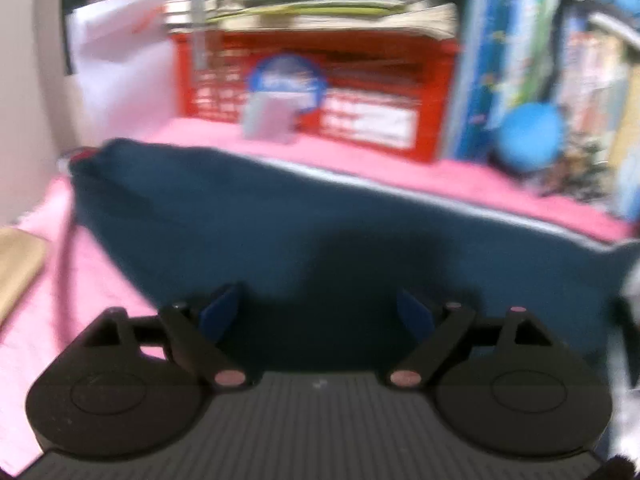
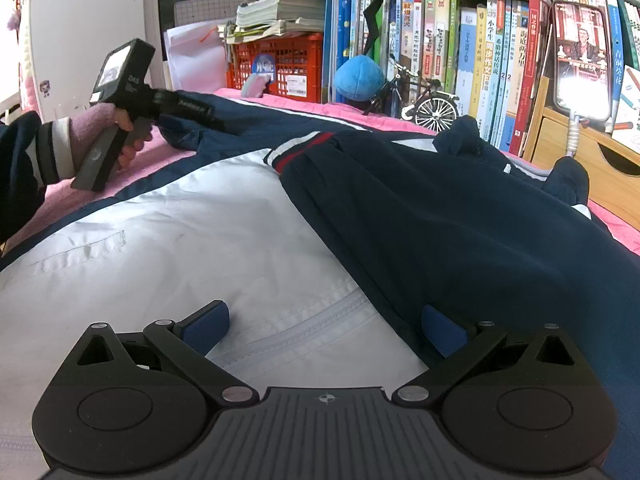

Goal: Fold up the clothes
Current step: 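Move the left gripper across the jacket to the other navy sleeve cuff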

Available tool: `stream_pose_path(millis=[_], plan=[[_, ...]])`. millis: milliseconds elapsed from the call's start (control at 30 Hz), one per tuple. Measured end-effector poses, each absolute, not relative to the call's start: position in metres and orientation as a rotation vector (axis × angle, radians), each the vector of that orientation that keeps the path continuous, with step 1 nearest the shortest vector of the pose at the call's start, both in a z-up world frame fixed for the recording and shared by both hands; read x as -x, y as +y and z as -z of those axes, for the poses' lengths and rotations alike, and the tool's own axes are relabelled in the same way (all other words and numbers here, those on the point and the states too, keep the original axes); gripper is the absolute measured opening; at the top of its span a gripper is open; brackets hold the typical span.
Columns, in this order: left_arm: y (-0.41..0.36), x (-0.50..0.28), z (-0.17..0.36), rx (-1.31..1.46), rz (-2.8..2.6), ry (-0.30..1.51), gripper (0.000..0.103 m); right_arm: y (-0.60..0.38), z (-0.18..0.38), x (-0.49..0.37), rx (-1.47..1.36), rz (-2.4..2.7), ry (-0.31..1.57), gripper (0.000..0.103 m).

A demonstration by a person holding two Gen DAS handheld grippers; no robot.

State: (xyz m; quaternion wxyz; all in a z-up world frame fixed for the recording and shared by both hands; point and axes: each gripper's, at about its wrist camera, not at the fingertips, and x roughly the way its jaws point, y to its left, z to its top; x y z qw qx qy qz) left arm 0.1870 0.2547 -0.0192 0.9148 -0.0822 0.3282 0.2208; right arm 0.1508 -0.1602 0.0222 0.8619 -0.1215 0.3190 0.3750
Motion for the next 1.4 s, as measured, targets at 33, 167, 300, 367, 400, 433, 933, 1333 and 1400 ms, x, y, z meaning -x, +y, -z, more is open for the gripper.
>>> stream_pose_path(millis=[33,167,300,367,400,433,933,1333,1400], plan=[[0.262,-0.186,0.019,0.154,-0.481,0.682,0.088,-0.16,-0.022,-0.151,0.255,-0.787,0.669,0.103],[0.286,-0.192,0.015,0.101,-0.628,0.697,0.092,-0.16,-0.022,-0.151,0.255,-0.787,0.669,0.103],[0.263,-0.18,-0.002,0.168,-0.47,0.606,0.084,-0.161,-0.022,-0.151,0.255,-0.787,0.669,0.103],[0.231,-0.17,-0.014,0.148,-0.271,0.553,0.085,-0.161,-0.022,-0.151,0.255,-0.787,0.669,0.103],[0.211,-0.167,-0.017,0.103,-0.178,0.542,0.085,-0.161,-0.022,-0.151,0.255,-0.787,0.669,0.103],[0.193,-0.168,-0.019,0.063,-0.091,0.539,0.085,-0.161,-0.022,-0.151,0.255,-0.786,0.669,0.103],[0.089,-0.321,0.031,-0.04,-0.031,0.77,0.089,-0.16,-0.022,-0.151,0.255,-0.786,0.669,0.103],[0.114,-0.32,0.024,0.016,-0.076,0.722,0.076,-0.159,-0.023,-0.151,0.256,-0.786,0.67,0.103],[0.122,-0.305,0.017,0.03,-0.059,0.702,0.077,-0.159,-0.023,-0.151,0.256,-0.786,0.67,0.103]])
